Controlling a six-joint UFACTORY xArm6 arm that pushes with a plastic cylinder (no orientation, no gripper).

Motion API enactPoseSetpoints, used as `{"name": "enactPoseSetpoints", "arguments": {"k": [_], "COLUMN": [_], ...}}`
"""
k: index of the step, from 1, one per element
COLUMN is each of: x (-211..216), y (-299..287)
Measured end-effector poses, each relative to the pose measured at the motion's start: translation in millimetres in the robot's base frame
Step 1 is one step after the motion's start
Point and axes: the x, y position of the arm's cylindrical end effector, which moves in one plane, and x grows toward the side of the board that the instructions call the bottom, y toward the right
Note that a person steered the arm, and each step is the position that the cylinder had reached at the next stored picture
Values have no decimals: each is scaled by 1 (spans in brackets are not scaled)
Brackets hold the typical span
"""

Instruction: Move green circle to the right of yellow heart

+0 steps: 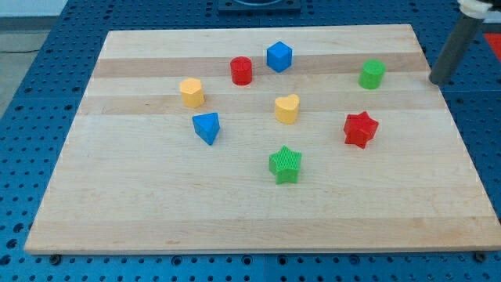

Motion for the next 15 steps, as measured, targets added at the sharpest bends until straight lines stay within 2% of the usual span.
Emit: {"name": "enactPoseSetpoints", "arguments": {"k": [3,5,6,8,10,13,14,15], "x": [-30,3,12,22,42,50,50,51], "y": [-126,-171,-171,-129,-169,-181,-181,-144]}}
